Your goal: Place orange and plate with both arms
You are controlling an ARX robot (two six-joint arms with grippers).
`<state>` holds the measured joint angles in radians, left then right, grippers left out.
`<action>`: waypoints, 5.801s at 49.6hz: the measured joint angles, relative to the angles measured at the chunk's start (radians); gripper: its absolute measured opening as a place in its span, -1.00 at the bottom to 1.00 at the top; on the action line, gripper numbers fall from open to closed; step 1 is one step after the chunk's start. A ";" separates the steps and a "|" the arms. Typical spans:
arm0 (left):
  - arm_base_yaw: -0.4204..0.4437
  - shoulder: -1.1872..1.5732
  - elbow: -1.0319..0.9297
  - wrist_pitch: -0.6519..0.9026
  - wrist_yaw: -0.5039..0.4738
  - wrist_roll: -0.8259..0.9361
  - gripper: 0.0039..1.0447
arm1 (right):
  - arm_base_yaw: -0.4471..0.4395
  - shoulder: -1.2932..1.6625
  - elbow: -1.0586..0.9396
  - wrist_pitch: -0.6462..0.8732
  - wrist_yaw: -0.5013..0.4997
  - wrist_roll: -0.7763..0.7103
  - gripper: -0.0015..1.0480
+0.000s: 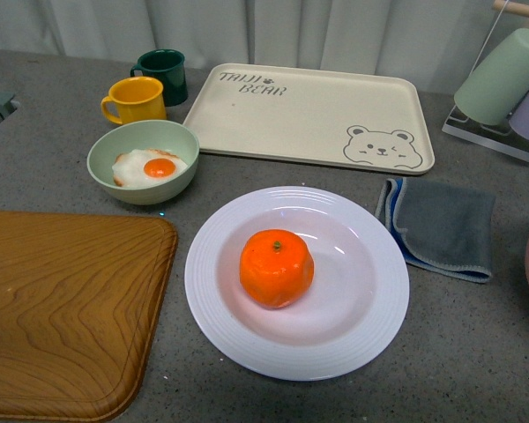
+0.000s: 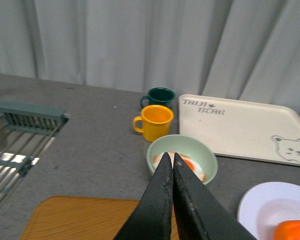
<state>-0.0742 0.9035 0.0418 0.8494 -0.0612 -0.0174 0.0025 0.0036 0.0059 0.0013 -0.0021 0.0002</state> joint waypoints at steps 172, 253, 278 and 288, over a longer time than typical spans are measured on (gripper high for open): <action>0.072 -0.900 -0.021 -0.847 0.061 0.013 0.88 | 0.228 1.987 0.597 0.493 -0.531 0.769 0.82; 0.072 -0.900 -0.021 -0.847 0.061 0.013 0.88 | 0.163 2.097 1.082 0.344 -0.571 0.838 -0.92; 0.072 -0.900 -0.021 -0.847 0.061 0.013 0.88 | 0.190 2.505 1.815 -0.041 -0.452 0.805 -0.92; 0.072 -0.900 -0.021 -0.847 0.061 0.013 0.88 | 0.188 2.587 1.931 -0.103 -0.433 0.802 -0.92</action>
<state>-0.0021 0.0036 0.0204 0.0021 0.0002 -0.0048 0.1905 2.5904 1.9366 -0.1017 -0.4347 0.8024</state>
